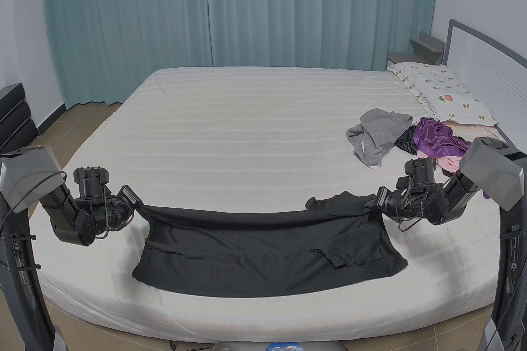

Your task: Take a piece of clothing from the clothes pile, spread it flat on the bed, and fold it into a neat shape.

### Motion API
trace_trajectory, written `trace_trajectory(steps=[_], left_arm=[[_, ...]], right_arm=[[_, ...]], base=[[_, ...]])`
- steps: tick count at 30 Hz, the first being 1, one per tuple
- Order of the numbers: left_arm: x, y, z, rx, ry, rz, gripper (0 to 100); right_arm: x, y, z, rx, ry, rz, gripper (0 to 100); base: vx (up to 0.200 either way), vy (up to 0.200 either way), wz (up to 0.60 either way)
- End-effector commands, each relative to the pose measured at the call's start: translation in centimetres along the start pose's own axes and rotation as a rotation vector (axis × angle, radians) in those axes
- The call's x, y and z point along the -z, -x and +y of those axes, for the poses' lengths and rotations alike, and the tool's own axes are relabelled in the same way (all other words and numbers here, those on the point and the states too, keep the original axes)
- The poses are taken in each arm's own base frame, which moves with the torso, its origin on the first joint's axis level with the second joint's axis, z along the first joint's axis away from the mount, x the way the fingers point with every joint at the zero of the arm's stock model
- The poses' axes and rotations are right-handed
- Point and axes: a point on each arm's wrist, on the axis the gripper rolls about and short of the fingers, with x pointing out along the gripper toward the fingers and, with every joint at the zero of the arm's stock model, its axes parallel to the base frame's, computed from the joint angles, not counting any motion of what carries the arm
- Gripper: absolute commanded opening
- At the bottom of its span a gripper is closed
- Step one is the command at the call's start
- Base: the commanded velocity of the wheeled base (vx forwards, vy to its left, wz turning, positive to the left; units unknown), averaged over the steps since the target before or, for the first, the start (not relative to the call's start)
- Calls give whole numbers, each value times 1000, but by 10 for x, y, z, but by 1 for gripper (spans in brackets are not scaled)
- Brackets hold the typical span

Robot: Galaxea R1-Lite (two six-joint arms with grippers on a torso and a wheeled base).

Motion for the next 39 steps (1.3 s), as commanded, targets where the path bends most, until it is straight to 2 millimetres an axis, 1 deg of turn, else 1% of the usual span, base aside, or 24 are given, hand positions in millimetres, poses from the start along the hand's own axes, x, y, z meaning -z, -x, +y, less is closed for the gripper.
trace_trajectory(steps=[1, 3, 4, 8, 15, 18, 20, 23, 27, 29, 32, 33, 35, 39], left_arm=[[1, -1, 2, -5, 2, 4, 0], [3, -1, 2, -7, 2, 8, 0], [3, -1, 3, -9, 3, 9, 0], [4, -1, 4, -12, 3, 12, 0], [4, -1, 4, -13, 4, 13, 0], [4, -1, 3, -11, 3, 13, 0], [4, 0, 3, -11, 3, 13, 0], [4, 0, 3, -10, 2, 12, 0], [4, 0, 3, -10, 4, 12, 0], [4, 0, 3, -12, 7, 12, 0], [4, 0, 3, -12, 7, 12, 0], [4, 0, 3, -12, 7, 12, 0], [3, 0, 3, -10, 6, 10, 0], [4, 0, 3, -11, 6, 11, 0]], right_arm=[[4, -4, -4, 12, 1, 17, 0], [7, -6, -7, 23, -5, 34, 0], [8, -6, -6, 23, -4, 36, 100], [9, -9, -7, 20, -3, 39, 100], [-8, 2, 5, -10, -1, -11, 100], [-8, 2, 7, -2, 2, -17, 100], [-5, 3, 9, 12, 4, -13, 100], [1, -2, 9, 36, 6, -4, 100], [3, -9, 9, 52, 14, -13, 100], [1, -12, 13, 47, 22, -18, 100], [3, -18, 10, 65, 24, 5, 100], [3, -18, 10, 66, 24, 7, 0], [4, -22, 13, 69, 29, 11, 0], [7, -24, 11, 90, 43, 9, 0]], base=[[0, 0, 0], [0, 0, 0], [0, 0, 0], [0, 0, 0], [0, 0, 0], [0, 0, 0], [0, 0, 0], [0, 0, 0], [0, 0, 0], [0, 0, 0], [0, 0, 0], [0, 0, 0], [0, 0, 0], [0, 0, 0]])
